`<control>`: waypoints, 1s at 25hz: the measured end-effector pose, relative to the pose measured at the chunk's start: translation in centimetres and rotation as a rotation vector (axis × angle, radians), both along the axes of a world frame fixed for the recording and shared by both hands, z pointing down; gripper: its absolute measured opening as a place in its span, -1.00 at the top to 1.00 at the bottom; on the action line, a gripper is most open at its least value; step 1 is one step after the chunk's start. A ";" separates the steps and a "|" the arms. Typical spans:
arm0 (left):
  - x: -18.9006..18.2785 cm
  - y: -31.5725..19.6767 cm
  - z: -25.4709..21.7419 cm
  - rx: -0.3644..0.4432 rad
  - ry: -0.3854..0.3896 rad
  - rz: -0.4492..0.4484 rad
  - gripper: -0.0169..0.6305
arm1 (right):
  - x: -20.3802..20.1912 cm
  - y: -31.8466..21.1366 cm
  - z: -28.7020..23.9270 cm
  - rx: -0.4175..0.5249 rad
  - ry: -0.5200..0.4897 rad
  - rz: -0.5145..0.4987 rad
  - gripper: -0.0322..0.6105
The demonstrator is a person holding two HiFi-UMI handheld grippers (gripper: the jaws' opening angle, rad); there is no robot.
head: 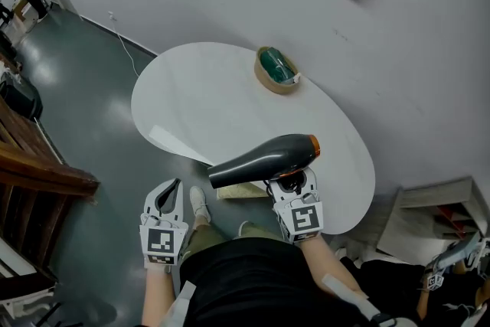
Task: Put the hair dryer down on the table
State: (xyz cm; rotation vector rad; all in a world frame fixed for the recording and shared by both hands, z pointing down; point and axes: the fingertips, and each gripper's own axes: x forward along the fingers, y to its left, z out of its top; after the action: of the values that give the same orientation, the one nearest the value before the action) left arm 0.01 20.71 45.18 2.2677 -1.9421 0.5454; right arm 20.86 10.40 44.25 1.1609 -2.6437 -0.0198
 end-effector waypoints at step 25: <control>-11.4 -17.5 1.2 -0.038 0.094 0.415 0.92 | -10.7 -9.1 1.2 -0.111 0.042 0.344 0.23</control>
State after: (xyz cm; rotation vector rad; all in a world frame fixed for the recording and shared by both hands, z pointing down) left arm -11.37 3.20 46.38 2.6294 -1.4093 0.4957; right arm 10.20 1.28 45.47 1.5389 -2.3416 0.1615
